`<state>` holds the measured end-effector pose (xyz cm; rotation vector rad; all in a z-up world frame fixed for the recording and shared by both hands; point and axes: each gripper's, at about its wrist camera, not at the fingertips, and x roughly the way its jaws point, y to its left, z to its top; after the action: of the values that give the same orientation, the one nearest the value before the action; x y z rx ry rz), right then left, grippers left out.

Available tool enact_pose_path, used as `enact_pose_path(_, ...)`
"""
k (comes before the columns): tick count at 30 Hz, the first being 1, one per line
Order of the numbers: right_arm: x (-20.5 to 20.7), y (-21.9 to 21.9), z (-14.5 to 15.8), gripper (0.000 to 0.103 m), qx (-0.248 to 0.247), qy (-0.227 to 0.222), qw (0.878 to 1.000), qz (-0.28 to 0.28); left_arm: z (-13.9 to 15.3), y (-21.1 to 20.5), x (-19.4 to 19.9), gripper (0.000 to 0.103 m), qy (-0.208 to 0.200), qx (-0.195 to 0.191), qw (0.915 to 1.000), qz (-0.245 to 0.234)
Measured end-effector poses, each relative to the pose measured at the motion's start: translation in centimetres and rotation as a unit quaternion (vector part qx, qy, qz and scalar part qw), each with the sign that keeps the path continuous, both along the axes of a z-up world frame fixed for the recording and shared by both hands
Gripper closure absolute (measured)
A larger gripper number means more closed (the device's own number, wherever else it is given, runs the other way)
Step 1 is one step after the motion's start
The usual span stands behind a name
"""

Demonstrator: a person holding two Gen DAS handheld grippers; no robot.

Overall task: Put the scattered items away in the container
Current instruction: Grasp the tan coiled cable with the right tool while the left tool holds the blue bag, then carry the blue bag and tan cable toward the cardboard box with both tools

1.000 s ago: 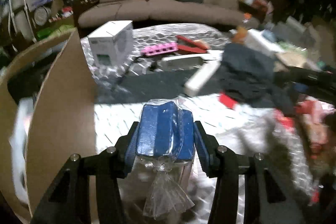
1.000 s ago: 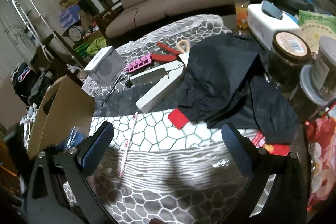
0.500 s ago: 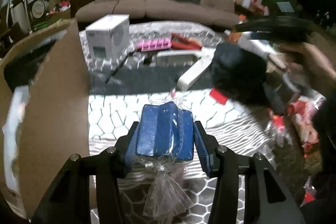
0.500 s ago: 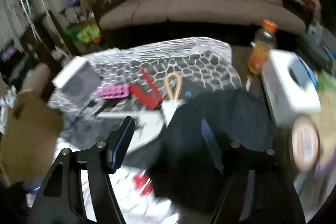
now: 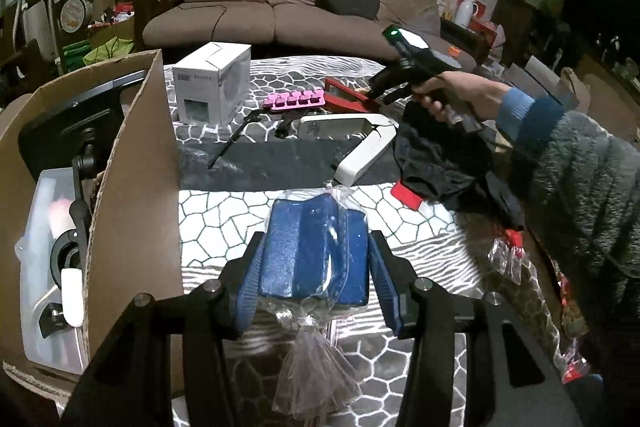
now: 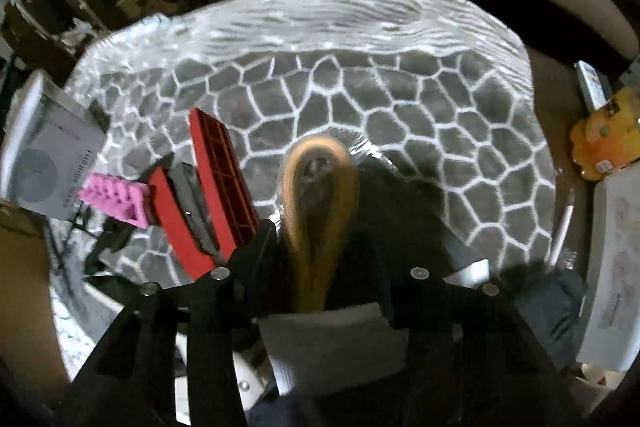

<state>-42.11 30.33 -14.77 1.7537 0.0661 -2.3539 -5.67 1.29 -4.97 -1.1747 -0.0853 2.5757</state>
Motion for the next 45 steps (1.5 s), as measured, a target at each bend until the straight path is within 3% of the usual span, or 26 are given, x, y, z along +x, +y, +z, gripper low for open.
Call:
enact_pose_path(5,0.7,-0.9,-1.0,0.056,0.014,0.017,1.000,-0.014,-0.3,0.1,0.1,0.053,-0.007,0.000,1.0000,-0.002)
enact_pose_path(9,1.4,-1.1,-1.1,0.079,0.034,0.031,0.999,-0.024,0.1,0.2,0.4,0.053,-0.001,0.000,1.0000,-0.003)
enact_pose_path(12,2.2,-1.1,-0.6,0.083,0.027,0.043,0.998,-0.036,0.7,0.0,0.7,0.053,0.007,0.005,1.0000,-0.002)
enact_pose_path(18,5.9,-0.9,6.0,0.084,-0.019,0.153,0.987,-0.043,2.0,-0.3,1.3,0.053,0.038,0.012,0.9992,-0.001)
enact_pose_path(21,7.7,-2.1,10.5,0.084,-0.002,0.212,0.977,-0.024,2.7,-0.2,1.7,0.053,0.059,0.007,0.9982,0.004)
enact_pose_path(28,12.5,-4.1,19.1,0.084,-0.015,0.282,0.959,-0.012,4.2,-0.7,2.1,0.053,0.092,0.012,0.9955,0.015)
enact_pose_path(37,24.0,-6.5,25.5,0.084,-0.036,0.322,0.946,0.010,5.8,-1.5,2.5,0.053,0.124,0.031,0.9914,0.029)
enact_pose_path(45,33.0,-6.0,27.8,0.083,-0.078,0.322,0.944,0.004,6.0,-1.7,2.5,0.053,0.135,0.031,0.9894,0.042)
